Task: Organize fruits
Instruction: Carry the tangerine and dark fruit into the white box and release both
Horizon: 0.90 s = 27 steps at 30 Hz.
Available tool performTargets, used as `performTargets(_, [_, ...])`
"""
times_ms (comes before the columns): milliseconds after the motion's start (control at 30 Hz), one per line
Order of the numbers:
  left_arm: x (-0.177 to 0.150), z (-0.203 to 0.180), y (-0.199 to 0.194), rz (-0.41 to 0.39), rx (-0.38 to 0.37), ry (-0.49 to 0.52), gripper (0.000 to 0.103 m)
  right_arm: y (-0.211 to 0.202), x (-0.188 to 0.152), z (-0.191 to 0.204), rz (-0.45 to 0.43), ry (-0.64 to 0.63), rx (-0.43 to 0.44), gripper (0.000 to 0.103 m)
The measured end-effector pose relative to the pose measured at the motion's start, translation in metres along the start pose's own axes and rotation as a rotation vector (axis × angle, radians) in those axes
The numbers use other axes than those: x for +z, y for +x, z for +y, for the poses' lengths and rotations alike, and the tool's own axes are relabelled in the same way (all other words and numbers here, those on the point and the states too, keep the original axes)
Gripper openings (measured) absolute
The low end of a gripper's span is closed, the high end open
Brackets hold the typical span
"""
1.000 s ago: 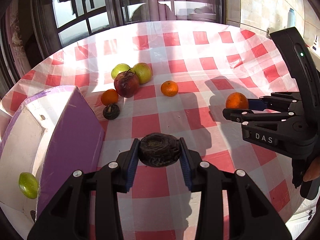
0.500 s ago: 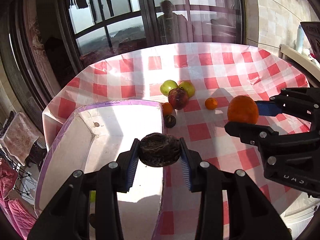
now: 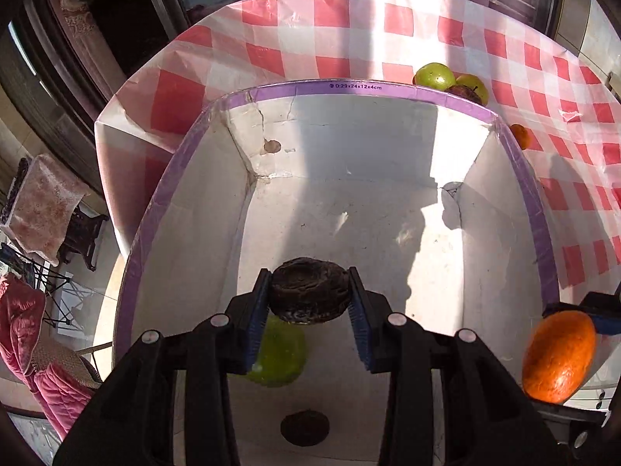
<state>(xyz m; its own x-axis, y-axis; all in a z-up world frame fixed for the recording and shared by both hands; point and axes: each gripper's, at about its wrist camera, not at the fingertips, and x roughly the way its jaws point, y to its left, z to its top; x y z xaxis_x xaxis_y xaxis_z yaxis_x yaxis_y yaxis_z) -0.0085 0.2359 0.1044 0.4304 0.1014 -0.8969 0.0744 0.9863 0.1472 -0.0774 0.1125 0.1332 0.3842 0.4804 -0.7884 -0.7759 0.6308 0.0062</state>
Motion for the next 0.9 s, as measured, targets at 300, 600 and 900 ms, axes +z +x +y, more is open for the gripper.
performTargets(300, [0.021, 0.019, 0.073, 0.2, 0.025, 0.045, 0.039, 0.075, 0.007, 0.048, 0.289, -0.259, -0.035, 0.037])
performTargets(600, [0.026, 0.016, 0.106, 0.253, 0.01, 0.087, 0.039, 0.119, -0.008, 0.073, 0.51, -0.45, -0.138, 0.037])
performTargets(900, [0.028, 0.017, 0.103, 0.246, 0.02, 0.107, 0.039, 0.118, -0.005, 0.076, 0.503, -0.44, -0.11, 0.038])
